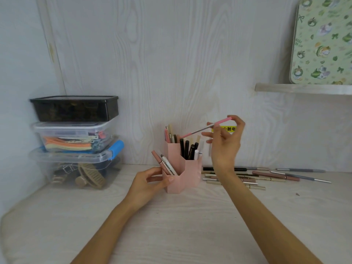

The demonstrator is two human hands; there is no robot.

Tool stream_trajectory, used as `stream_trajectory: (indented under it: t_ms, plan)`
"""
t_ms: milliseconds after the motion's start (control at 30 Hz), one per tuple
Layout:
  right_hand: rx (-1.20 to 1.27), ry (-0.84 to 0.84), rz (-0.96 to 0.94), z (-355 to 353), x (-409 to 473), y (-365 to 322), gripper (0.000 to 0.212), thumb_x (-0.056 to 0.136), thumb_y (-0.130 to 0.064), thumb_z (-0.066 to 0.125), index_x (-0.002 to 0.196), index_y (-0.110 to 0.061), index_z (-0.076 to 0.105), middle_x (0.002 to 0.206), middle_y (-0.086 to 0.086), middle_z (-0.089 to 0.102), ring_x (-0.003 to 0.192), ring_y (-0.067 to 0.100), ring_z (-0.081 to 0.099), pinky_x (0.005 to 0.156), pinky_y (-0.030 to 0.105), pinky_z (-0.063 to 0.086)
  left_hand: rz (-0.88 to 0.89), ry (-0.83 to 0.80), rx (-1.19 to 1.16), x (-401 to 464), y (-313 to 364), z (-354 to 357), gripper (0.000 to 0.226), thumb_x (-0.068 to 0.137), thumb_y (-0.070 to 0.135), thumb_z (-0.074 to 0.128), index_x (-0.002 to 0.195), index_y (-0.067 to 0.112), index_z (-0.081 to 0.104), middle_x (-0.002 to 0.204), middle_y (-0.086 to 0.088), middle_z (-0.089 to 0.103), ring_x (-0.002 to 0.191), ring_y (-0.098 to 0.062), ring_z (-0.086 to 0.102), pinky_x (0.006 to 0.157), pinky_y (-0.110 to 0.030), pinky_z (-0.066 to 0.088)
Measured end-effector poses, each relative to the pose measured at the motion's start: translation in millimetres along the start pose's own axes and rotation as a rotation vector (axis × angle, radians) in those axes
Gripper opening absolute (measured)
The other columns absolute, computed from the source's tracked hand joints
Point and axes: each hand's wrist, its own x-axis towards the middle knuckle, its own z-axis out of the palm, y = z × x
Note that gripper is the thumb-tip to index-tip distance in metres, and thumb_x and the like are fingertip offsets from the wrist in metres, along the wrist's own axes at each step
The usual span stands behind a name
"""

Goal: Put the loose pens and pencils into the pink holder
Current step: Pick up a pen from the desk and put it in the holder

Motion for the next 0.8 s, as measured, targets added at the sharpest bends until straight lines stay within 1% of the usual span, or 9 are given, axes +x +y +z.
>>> stream_trajectory:
  t_ms: [133, 200, 267, 367, 467, 567, 667, 733, 800]
  plan:
    - [-0.442, -0.15, -0.064, 19, 4, 9, 0.026, 0.092, -0.022, 0.053, 0.113, -0.03, 0.041, 0.076, -0.006, 0.071, 0.054, 0.011, 0.063, 0.05, 0.027, 0.047, -0.007, 0.003, -0.027, -1, -1, 3, 0.021, 0.077, 0.016, 0.074, 0.096, 0.026, 0.072, 0.096, 0.017, 0.073, 0.089, -0.003, 0.068, 0.076, -0.01, 0.047]
    - [-0.595, -0.242, -0.104, 26, 6, 11, 0.019, 0.091, -0.025, 0.053, 0.108, -0.029, 0.047, 0.062, -0.01, 0.064, 0.045, 0.008, 0.05, 0.044, 0.024, 0.036, -0.008, 0.001, -0.025, 0, 0, 2, 0.022, 0.077, 0.018, 0.074, 0.097, 0.026, 0.071, 0.097, 0.019, 0.073, 0.09, -0.002, 0.068, 0.076, -0.009, 0.047]
    - [-0.712, -0.335, -0.134, 27, 7, 12, 0.012, 0.091, -0.029, 0.051, 0.101, -0.03, 0.058, 0.071, -0.009, 0.068, 0.057, 0.011, 0.053, 0.051, 0.023, 0.036, -0.004, -0.007, -0.018, 0, 0, 2, 0.023, 0.077, 0.021, 0.074, 0.098, 0.027, 0.071, 0.098, 0.02, 0.072, 0.091, -0.001, 0.068, 0.076, -0.008, 0.046]
    - [-0.751, -0.425, -0.161, 18, 11, 14, 0.022, 0.092, -0.035, 0.05, 0.098, -0.029, 0.07, 0.098, -0.006, 0.069, 0.097, 0.018, 0.049, 0.074, 0.029, 0.038, -0.001, -0.004, -0.019, -1, -1, 1, 0.023, 0.075, 0.026, 0.074, 0.097, 0.03, 0.071, 0.098, 0.019, 0.072, 0.092, -0.002, 0.068, 0.079, -0.009, 0.047]
    - [-0.619, -0.375, -0.133, -8, 23, 11, 0.023, 0.092, -0.037, 0.051, 0.104, -0.028, 0.068, 0.104, -0.009, 0.064, 0.09, 0.01, 0.051, 0.071, 0.02, 0.036, 0.005, -0.008, -0.012, -1, -1, 1, 0.026, 0.072, 0.032, 0.074, 0.098, 0.03, 0.071, 0.1, 0.018, 0.072, 0.093, -0.002, 0.067, 0.08, -0.01, 0.047]
    - [-0.72, -0.308, 0.043, -48, 38, 15, 0.018, 0.087, -0.039, 0.058, 0.092, -0.026, 0.069, 0.095, -0.008, 0.066, 0.08, 0.011, 0.057, 0.067, 0.022, 0.04, 0.026, -0.006, -0.004, -1, -2, 0, 0.028, 0.07, 0.037, 0.073, 0.097, 0.03, 0.072, 0.1, 0.018, 0.072, 0.093, -0.002, 0.068, 0.08, -0.009, 0.047]
    - [-0.875, -0.63, 0.278, -81, 39, 24, 0.007, 0.078, -0.033, 0.071, 0.076, -0.026, 0.071, 0.088, -0.002, 0.071, 0.086, 0.014, 0.061, 0.078, 0.026, 0.045, 0.028, -0.001, 0.004, 0, -3, 0, 0.026, 0.071, 0.036, 0.073, 0.096, 0.033, 0.072, 0.1, 0.019, 0.072, 0.093, 0.0, 0.067, 0.078, -0.006, 0.046]
    - [-0.903, -0.86, 0.355, -88, 31, 28, 0.007, 0.073, -0.028, 0.076, 0.068, -0.031, 0.072, 0.075, -0.008, 0.071, 0.079, 0.01, 0.062, 0.072, 0.016, 0.045, 0.026, 0.002, 0.019, 1, -3, 0, 0.021, 0.074, 0.03, 0.074, 0.095, 0.034, 0.071, 0.099, 0.02, 0.072, 0.092, 0.0, 0.067, 0.078, -0.006, 0.046]
    - [-0.924, -0.957, 0.387, -88, 23, 33, 0.008, 0.069, -0.029, 0.08, 0.071, -0.029, 0.073, 0.066, -0.008, 0.066, 0.07, 0.009, 0.058, 0.066, 0.016, 0.043, 0.019, 0.008, 0.029, 1, -4, 1, 0.021, 0.075, 0.027, 0.074, 0.094, 0.035, 0.071, 0.099, 0.021, 0.071, 0.093, 0.0, 0.067, 0.078, -0.006, 0.046]
